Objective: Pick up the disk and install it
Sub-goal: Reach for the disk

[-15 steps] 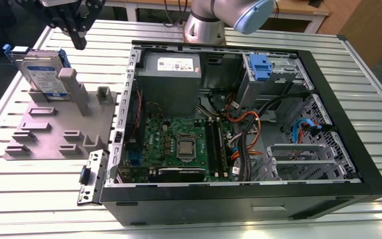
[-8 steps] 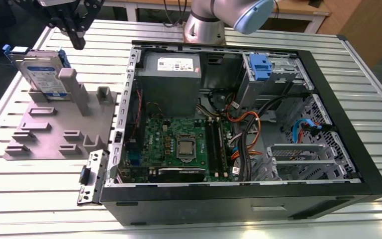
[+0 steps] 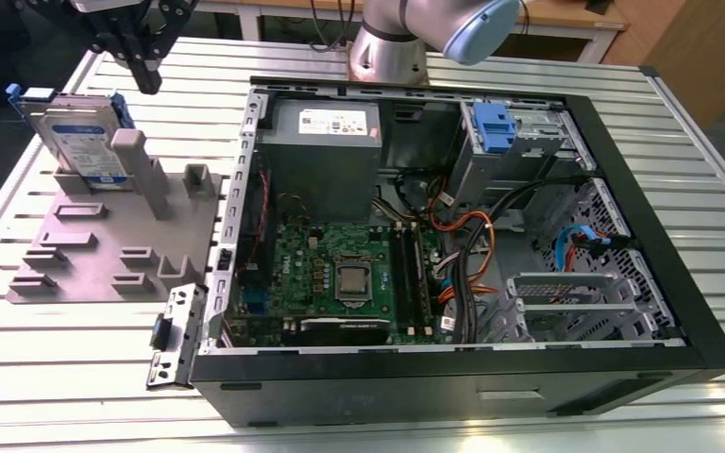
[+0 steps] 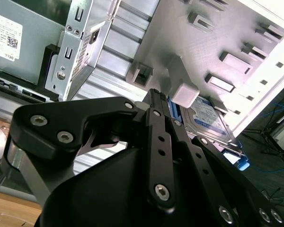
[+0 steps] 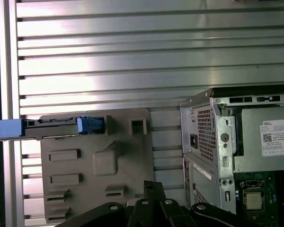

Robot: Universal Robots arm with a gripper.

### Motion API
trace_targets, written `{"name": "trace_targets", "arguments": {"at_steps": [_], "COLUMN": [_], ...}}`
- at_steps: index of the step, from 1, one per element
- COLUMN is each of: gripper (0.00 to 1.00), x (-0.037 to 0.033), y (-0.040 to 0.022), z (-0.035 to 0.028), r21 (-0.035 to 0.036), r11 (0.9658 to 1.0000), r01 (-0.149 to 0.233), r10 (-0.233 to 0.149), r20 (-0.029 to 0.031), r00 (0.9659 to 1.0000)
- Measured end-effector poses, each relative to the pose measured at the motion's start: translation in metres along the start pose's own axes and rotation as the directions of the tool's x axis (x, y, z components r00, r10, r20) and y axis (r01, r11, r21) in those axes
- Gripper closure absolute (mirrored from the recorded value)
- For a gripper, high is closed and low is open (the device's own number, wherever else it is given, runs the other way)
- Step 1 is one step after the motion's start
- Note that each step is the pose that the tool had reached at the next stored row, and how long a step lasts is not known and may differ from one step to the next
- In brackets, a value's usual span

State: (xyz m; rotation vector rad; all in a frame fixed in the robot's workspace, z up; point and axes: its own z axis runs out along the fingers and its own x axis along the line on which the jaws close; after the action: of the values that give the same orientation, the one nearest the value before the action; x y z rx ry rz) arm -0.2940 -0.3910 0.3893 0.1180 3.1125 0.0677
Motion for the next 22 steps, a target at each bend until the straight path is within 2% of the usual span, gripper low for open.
{"name": "trace_targets", "arguments": {"at_steps": [10, 17, 18, 22], "gripper": [0.89, 0.89, 0.89, 0.89], "x": [0.0027, 0.0166, 0.0234, 0.0235], "y": [-0.0001, -0.0006, -0.0007, -0.0008], "z": [-0.0001, -0.0003, -0.0001, -0.0001], "r21": [0.0000, 0.0000, 0.0000, 0.0000], "r11": [1.0000, 1.0000, 1.0000, 1.0000], "r01": [0.000, 0.000, 0.000, 0.000], "r10": [0.000, 0.000, 0.000, 0.000], "r20": [0.0000, 0.0000, 0.0000, 0.0000], "r00": [1.0000, 1.0000, 1.0000, 1.0000]}}
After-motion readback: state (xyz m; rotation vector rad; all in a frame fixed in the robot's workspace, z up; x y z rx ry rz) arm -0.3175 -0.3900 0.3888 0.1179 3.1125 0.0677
